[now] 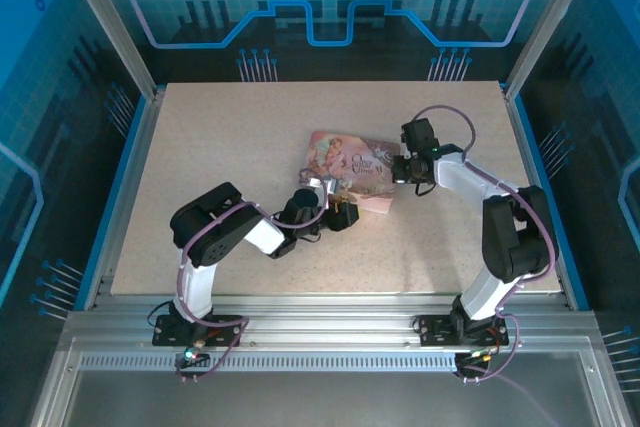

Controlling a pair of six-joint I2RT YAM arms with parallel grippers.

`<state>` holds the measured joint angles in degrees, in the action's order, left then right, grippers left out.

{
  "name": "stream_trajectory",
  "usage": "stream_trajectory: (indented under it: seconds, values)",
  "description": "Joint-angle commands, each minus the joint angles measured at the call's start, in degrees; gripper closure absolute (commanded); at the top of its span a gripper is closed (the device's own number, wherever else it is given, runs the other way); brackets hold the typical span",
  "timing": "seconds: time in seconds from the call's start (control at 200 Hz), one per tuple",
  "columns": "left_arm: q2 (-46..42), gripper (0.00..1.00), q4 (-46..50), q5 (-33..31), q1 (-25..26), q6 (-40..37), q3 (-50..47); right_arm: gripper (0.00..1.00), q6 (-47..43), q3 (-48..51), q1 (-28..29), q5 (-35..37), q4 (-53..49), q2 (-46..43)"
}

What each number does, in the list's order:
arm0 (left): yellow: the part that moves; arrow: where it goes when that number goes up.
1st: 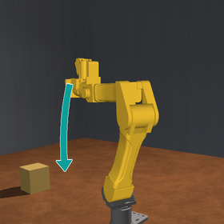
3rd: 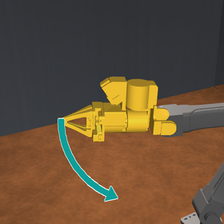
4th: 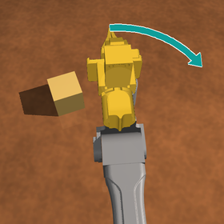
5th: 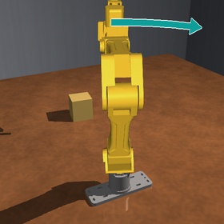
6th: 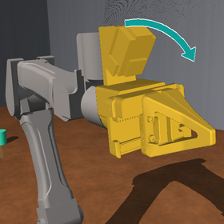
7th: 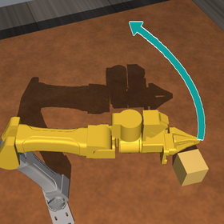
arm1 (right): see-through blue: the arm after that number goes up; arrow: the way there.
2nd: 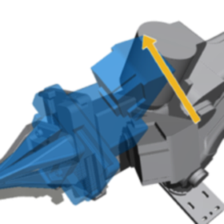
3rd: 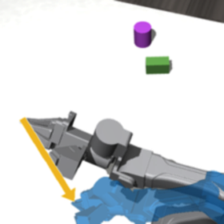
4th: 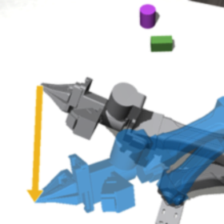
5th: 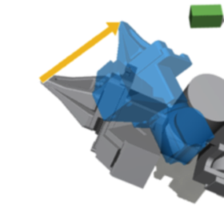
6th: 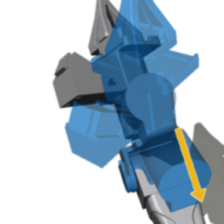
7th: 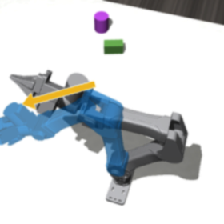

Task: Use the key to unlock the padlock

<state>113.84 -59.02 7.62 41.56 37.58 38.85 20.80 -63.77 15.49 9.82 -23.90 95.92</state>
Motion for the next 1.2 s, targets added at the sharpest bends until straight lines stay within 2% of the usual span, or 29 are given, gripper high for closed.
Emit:
stream_trajectory:
  seconds: [0.0,0.155,0.365,0.63,0.861,1.196]
  values:
    - [0.45,0.46,-2.67,1.7,-0.23,0.2,1.26,1.0,1.1,-0.65,1.05,-3.14,1.85,1.21]
    - [0.68,0.46,-3.32,1.67,-0.57,0.44,1.33,1.0,0.88,-0.66,0.88,-3.22,2.24,2.04]
    - [-0.53,0.54,-4.57,2.79,-2.02,1.18,-1.44,1.0,0.31,-2.24,0.43,-4.53,2.38,3.38]
    - [-1.16,0.58,-3.12,3.69,-3.17,1.77,-2.59,1.0,-0.71,-7.34,0.67,-4.62,0.81,6.5]
    - [-2.21,0.65,-2.12,3.54,-4.01,1.28,-3.26,1.0,-1.29,-8.65,1.39,-4.52,0.74,7.44]
    - [-3.18,0.83,1.39,3.97,-4.64,0.56,-1.93,1.0,-1.37,-7.52,2.13,-4.26,1.64,6.96]
